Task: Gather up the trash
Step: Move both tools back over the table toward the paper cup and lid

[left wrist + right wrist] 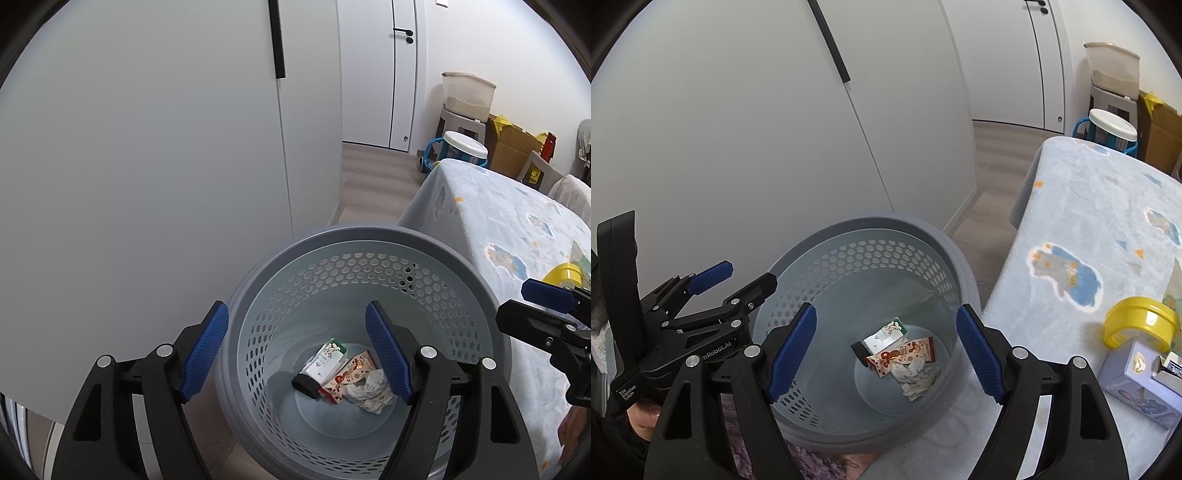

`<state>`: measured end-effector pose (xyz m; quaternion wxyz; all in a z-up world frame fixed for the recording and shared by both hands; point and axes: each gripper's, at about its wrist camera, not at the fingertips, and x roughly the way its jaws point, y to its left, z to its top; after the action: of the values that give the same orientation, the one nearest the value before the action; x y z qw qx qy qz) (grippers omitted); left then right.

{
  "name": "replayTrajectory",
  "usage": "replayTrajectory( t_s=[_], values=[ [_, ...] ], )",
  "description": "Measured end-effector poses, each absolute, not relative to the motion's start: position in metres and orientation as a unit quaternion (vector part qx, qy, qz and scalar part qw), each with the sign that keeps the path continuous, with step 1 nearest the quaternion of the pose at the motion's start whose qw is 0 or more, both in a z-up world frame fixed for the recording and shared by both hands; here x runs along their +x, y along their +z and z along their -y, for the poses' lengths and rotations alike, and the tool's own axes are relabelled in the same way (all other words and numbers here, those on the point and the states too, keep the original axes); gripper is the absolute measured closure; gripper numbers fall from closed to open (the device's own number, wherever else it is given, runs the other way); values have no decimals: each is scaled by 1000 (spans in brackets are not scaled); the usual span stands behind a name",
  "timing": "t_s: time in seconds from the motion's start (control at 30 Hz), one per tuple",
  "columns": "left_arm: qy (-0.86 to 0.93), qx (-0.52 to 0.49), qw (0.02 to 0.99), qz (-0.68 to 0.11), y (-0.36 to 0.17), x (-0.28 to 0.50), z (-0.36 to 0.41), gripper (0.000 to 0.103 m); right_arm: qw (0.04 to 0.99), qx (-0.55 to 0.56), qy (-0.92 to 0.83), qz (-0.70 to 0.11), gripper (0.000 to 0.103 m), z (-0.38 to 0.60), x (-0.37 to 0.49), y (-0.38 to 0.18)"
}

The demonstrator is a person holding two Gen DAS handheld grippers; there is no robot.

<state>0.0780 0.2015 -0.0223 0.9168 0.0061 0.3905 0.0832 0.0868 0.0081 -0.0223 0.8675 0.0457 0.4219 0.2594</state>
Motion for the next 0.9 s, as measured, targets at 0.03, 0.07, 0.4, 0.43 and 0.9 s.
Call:
replayTrajectory(
  t_s=[0.03, 0.07, 0.4, 0.43, 0.9],
  values=[
    [82, 7, 917, -390, -22, 77, -200, 29, 868, 46, 257, -421, 26, -6, 85, -22],
    [80, 8, 918, -389, -21, 77, -198, 28, 869, 47, 255, -421, 25, -3, 83, -21],
    [53, 9, 926, -374, -11, 68, -174, 26, 873, 67, 217, -431, 25, 35, 56, -28],
    [48, 9, 927, -372, -9, 67, -170, 25, 873, 70, 212, -433, 25, 40, 54, -28],
    [-31, 22, 933, -357, 2, 53, -97, 25, 888, 97, 115, -434, 25, 130, -1, -31]
  ],
)
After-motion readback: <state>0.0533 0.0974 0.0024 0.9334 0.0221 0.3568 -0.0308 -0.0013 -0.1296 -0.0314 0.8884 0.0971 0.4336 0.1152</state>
